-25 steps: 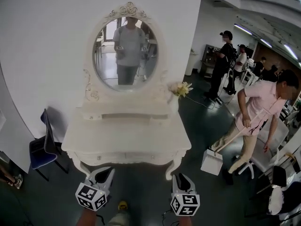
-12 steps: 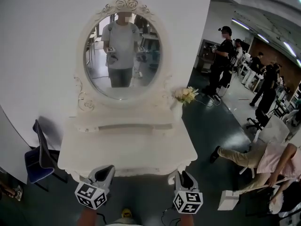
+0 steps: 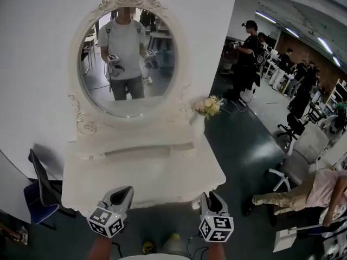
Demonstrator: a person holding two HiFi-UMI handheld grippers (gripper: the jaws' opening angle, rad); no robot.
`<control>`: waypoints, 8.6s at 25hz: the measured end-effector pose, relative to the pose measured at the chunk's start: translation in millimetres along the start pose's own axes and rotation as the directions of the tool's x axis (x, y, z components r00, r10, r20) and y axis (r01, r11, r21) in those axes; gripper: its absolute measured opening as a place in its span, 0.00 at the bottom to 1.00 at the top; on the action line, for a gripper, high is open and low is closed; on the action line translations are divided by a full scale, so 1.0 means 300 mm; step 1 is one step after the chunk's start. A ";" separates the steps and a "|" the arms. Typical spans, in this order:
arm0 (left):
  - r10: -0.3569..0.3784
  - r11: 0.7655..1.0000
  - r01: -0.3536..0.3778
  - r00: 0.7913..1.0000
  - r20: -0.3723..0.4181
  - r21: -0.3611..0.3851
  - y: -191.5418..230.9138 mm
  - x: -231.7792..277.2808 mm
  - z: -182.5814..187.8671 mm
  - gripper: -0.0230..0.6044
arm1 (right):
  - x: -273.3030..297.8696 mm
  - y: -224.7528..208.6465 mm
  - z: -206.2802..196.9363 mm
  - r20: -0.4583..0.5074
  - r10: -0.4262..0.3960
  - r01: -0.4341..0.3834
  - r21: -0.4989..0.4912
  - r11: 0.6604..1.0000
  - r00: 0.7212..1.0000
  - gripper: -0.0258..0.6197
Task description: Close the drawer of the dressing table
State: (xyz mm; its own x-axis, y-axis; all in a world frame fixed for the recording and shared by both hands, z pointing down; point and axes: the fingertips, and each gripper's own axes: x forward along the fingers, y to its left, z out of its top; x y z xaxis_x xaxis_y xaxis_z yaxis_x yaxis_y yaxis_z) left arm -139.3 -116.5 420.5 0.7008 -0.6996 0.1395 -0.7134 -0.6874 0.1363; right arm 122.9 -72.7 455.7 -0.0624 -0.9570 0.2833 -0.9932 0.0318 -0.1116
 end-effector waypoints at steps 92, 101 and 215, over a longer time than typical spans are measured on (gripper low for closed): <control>0.153 0.963 -0.210 0.942 -0.299 -0.168 0.484 1.005 -0.496 0.03 | 1.395 -0.185 -0.358 -0.318 0.289 -0.298 0.020 0.954 0.903 0.18; 0.155 0.963 -0.213 0.938 -0.309 -0.165 0.494 1.029 -0.493 0.03 | 1.478 -0.172 -0.328 -0.303 0.307 -0.314 0.025 0.949 0.902 0.18; 0.331 0.943 -0.333 0.937 0.108 -0.002 0.371 -0.029 0.141 0.03 | 0.531 0.297 0.231 -0.010 0.388 -0.384 -0.159 0.910 0.922 0.04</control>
State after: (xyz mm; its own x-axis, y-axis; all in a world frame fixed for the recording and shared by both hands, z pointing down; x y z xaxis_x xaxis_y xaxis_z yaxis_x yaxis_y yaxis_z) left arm -224.7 -195.1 393.0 0.4206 -0.9045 0.0704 -0.9060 -0.4148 0.0841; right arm 31.3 -242.4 425.1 -0.4436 -0.8668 0.2277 -0.8949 0.4423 -0.0593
